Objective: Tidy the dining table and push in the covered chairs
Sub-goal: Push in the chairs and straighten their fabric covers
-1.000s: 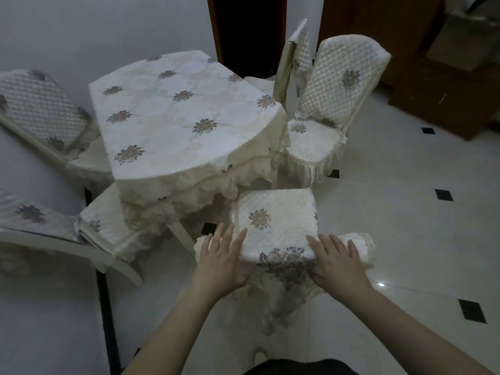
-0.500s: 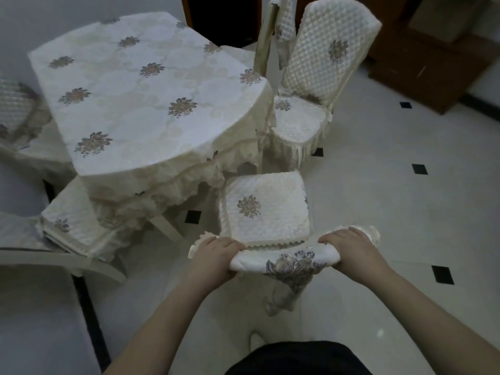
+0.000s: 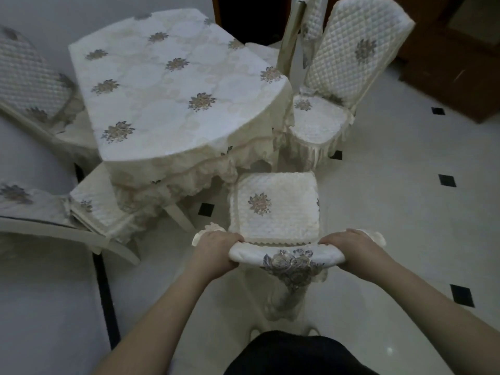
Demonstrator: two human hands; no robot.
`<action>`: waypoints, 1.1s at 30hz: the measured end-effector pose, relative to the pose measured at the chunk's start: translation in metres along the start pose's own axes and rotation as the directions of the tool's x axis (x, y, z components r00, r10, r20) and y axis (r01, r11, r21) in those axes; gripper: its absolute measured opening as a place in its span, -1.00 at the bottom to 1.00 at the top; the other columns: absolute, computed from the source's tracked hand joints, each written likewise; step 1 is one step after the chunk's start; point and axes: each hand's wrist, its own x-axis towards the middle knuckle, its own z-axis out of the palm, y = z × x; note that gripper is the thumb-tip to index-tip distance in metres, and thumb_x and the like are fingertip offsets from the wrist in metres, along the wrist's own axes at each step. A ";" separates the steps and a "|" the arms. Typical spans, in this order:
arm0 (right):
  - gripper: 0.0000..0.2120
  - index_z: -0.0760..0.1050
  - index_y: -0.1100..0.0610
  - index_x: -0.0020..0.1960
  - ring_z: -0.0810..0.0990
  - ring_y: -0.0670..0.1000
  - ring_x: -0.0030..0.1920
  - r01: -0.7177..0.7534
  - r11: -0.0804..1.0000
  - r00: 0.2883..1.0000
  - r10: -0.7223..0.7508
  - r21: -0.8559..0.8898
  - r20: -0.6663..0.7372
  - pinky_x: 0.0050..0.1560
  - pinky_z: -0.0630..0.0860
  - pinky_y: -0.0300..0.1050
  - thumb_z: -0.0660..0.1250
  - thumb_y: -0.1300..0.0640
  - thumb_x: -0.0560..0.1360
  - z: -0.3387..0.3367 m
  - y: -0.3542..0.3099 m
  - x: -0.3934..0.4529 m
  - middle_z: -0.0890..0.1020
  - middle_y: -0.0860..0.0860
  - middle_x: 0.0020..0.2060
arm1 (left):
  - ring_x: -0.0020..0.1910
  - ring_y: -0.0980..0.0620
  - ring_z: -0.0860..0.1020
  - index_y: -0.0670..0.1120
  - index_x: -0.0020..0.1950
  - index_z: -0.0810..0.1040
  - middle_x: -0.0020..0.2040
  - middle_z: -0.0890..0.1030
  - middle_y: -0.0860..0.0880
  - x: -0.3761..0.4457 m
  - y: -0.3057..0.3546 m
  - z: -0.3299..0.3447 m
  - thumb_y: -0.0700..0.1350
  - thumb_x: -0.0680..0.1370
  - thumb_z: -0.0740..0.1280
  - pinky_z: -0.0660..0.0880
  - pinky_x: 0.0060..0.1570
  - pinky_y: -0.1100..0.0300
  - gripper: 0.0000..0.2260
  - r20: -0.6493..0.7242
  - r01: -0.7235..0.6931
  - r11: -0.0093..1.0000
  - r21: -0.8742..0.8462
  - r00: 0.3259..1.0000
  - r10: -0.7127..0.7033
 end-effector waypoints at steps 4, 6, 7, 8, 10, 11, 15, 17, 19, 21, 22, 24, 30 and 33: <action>-0.75 0.56 -0.18 -0.07 0.62 -0.08 -0.14 0.006 1.000 0.995 -0.003 0.024 -0.103 -0.06 0.43 -0.12 0.31 0.10 0.30 0.008 0.003 -0.004 0.66 -0.19 -0.19 | -0.23 0.00 0.61 0.11 -0.12 0.66 -0.26 0.65 0.04 0.001 0.013 -0.007 0.04 0.28 0.42 0.34 -0.33 0.18 -0.81 0.040 0.063 0.983 0.171 0.997 -0.071; -0.73 0.58 -0.16 -0.10 0.63 -0.04 -0.22 0.029 0.999 0.985 -0.022 0.039 -0.171 -0.14 0.44 -0.12 0.34 0.13 0.26 0.010 0.003 -0.007 0.67 -0.16 -0.25 | -0.18 0.01 0.58 0.08 -0.08 0.63 -0.20 0.64 0.04 -0.002 0.015 -0.012 0.03 0.31 0.46 0.44 -0.22 0.16 -0.79 0.056 0.116 0.987 0.114 0.991 -0.123; -0.72 0.59 -0.15 -0.11 0.62 -0.03 -0.24 0.043 0.998 0.979 -0.034 0.043 -0.202 -0.16 0.43 -0.12 0.34 0.14 0.25 0.011 0.002 -0.008 0.67 -0.15 -0.27 | -0.17 0.03 0.56 0.07 -0.07 0.62 -0.20 0.63 0.05 -0.003 0.017 -0.016 0.02 0.31 0.47 0.48 -0.18 0.16 -0.79 0.080 0.152 0.986 0.069 0.984 -0.158; -0.72 0.59 -0.14 -0.10 0.62 -0.02 -0.25 0.052 0.998 0.974 -0.041 0.046 -0.221 -0.16 0.42 -0.12 0.34 0.15 0.25 0.012 0.002 -0.009 0.67 -0.15 -0.27 | -0.21 0.05 0.56 0.08 -0.12 0.62 -0.23 0.62 0.06 -0.002 0.018 -0.018 0.04 0.27 0.51 0.48 -0.25 0.18 -0.77 0.080 0.161 0.984 0.073 0.983 -0.167; -0.72 0.59 -0.14 -0.09 0.62 0.00 -0.23 0.045 0.998 0.971 -0.034 0.041 -0.236 -0.13 0.43 -0.10 0.37 0.14 0.26 0.015 0.002 -0.009 0.67 -0.14 -0.24 | -0.36 0.10 0.56 0.14 -0.30 0.62 -0.39 0.59 0.08 -0.001 0.022 -0.019 0.10 0.08 0.55 0.23 -0.51 0.35 -0.74 0.089 0.140 0.972 0.187 0.983 -0.159; -0.72 0.59 -0.13 -0.08 0.62 0.02 -0.23 0.035 0.999 0.971 -0.026 0.033 -0.239 -0.12 0.44 -0.09 0.39 0.14 0.26 0.016 0.003 -0.010 0.67 -0.13 -0.24 | -0.36 0.09 0.57 0.13 -0.32 0.62 -0.39 0.59 0.08 -0.001 0.025 -0.019 0.09 0.08 0.54 0.15 -0.49 0.36 -0.76 0.077 0.154 0.965 0.212 0.982 -0.174; -0.76 0.59 -0.11 -0.13 0.62 0.07 -0.26 0.040 0.999 0.970 -0.034 0.019 -0.243 -0.19 0.45 -0.09 0.45 0.14 0.24 0.016 0.001 -0.012 0.66 -0.08 -0.29 | -0.12 0.04 0.57 0.08 -0.09 0.65 -0.15 0.63 0.08 -0.005 0.029 -0.015 0.03 0.34 0.46 0.26 -0.34 0.32 -0.83 0.080 0.189 0.969 0.157 0.976 -0.203; -0.76 0.59 -0.11 -0.13 0.62 0.07 -0.27 0.053 0.998 0.964 -0.044 0.028 -0.262 -0.21 0.46 -0.10 0.45 0.14 0.24 0.017 0.001 -0.014 0.66 -0.09 -0.31 | -0.13 0.04 0.55 0.07 -0.08 0.63 -0.16 0.62 0.08 -0.010 0.029 -0.015 -0.01 0.34 0.46 0.43 -0.17 0.21 -0.83 0.069 0.221 0.973 0.066 0.972 -0.225; -0.76 0.59 -0.12 -0.12 0.61 0.05 -0.28 0.054 0.998 0.961 -0.046 0.021 -0.273 -0.22 0.44 -0.10 0.41 0.13 0.25 0.021 0.001 -0.019 0.65 -0.10 -0.31 | -0.17 -0.02 0.58 0.04 -0.15 0.64 -0.24 0.62 0.04 -0.015 0.032 -0.013 -0.04 0.30 0.46 0.40 -0.20 0.14 -0.85 0.055 0.199 0.979 0.040 0.978 -0.201; -0.76 0.58 -0.13 -0.11 0.60 0.05 -0.29 0.064 0.998 0.956 -0.056 0.020 -0.288 -0.22 0.43 -0.11 0.35 0.11 0.26 0.025 -0.001 -0.024 0.64 -0.11 -0.32 | -0.18 -0.03 0.60 0.05 -0.18 0.64 -0.26 0.62 0.03 -0.016 0.035 -0.010 0.00 0.30 0.44 0.29 -0.26 0.16 -0.87 0.056 0.183 0.976 0.120 0.980 -0.191; -0.75 0.59 -0.14 -0.11 0.60 0.05 -0.30 0.070 0.997 0.954 -0.061 0.022 -0.293 -0.23 0.42 -0.11 0.33 0.12 0.26 0.027 -0.001 -0.026 0.64 -0.11 -0.33 | -0.16 -0.01 0.59 0.07 -0.16 0.64 -0.23 0.63 0.05 -0.017 0.036 -0.009 0.04 0.32 0.43 0.29 -0.25 0.17 -0.86 0.079 0.189 0.969 0.160 0.976 -0.203; -0.72 0.59 -0.14 -0.10 0.60 0.04 -0.30 0.079 0.997 0.954 -0.069 0.023 -0.290 -0.23 0.43 -0.11 0.36 0.14 0.24 0.030 -0.002 -0.031 0.64 -0.11 -0.33 | -0.13 0.03 0.58 0.08 -0.14 0.65 -0.21 0.63 0.07 -0.021 0.036 -0.004 0.12 0.32 0.37 0.40 -0.19 0.14 -0.80 0.117 0.212 0.964 0.161 0.966 -0.232; -0.59 0.62 -0.14 -0.02 0.65 0.01 -0.23 0.103 0.995 0.966 -0.101 -0.006 -0.239 -0.17 0.51 -0.09 0.49 0.19 0.19 0.034 -0.001 -0.038 0.69 -0.12 -0.23 | -0.21 0.08 0.53 0.07 -0.19 0.65 -0.25 0.63 0.05 -0.035 0.038 0.002 0.02 0.34 0.42 0.31 -0.21 0.22 -0.91 0.097 0.256 0.967 0.011 0.962 -0.256; -0.58 0.61 -0.17 0.00 0.65 0.00 -0.20 0.108 0.994 0.969 -0.111 -0.026 -0.220 -0.18 0.50 -0.08 0.49 0.20 0.21 0.033 -0.001 -0.039 0.69 -0.13 -0.20 | -0.27 0.13 0.44 0.09 -0.22 0.64 -0.28 0.61 0.07 -0.038 0.039 0.004 0.03 0.32 0.43 0.25 -0.24 0.23 -0.92 0.071 0.268 0.963 -0.003 0.961 -0.267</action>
